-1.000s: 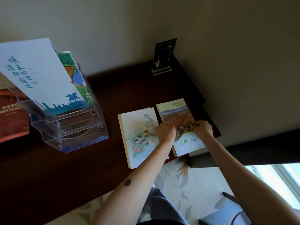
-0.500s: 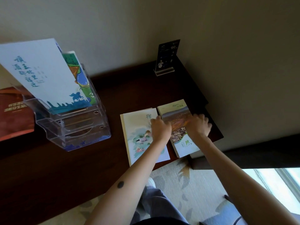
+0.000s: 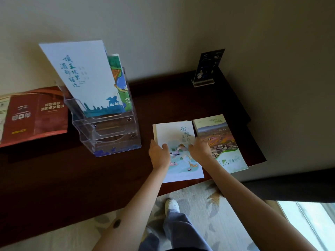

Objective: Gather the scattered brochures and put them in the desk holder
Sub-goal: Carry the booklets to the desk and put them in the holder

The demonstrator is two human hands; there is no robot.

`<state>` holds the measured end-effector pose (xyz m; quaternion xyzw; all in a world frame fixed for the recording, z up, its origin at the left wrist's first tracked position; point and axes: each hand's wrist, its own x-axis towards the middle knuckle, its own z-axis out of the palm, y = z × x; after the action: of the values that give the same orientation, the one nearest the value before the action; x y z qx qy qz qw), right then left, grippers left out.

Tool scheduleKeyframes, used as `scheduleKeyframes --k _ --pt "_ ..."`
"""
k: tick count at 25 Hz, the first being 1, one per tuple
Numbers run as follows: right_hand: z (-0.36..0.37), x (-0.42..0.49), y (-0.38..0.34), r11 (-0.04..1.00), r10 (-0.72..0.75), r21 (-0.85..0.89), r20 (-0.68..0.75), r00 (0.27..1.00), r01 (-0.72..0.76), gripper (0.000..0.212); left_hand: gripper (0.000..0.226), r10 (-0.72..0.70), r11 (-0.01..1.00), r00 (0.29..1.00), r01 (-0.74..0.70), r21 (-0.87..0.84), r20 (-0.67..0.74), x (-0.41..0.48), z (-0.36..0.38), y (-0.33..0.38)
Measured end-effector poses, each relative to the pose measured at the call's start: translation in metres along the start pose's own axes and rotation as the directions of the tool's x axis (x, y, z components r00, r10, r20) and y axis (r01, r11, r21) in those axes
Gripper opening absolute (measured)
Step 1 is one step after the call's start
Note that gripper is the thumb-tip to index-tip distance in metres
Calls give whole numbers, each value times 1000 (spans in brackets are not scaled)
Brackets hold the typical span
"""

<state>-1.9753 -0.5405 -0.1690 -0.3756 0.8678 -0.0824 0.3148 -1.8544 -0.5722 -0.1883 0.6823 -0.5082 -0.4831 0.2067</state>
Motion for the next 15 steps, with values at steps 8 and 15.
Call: scheduleKeyframes --k 8,15 --pt "7 3 2 979 71 189 18 997 -73 31 43 -304 936 952 306 -177 37 26 -12 -4" --pt "-7 11 8 922 -2 387 -26 1000 12 27 19 130 862 988 -71 -502 84 -4 -22 5"
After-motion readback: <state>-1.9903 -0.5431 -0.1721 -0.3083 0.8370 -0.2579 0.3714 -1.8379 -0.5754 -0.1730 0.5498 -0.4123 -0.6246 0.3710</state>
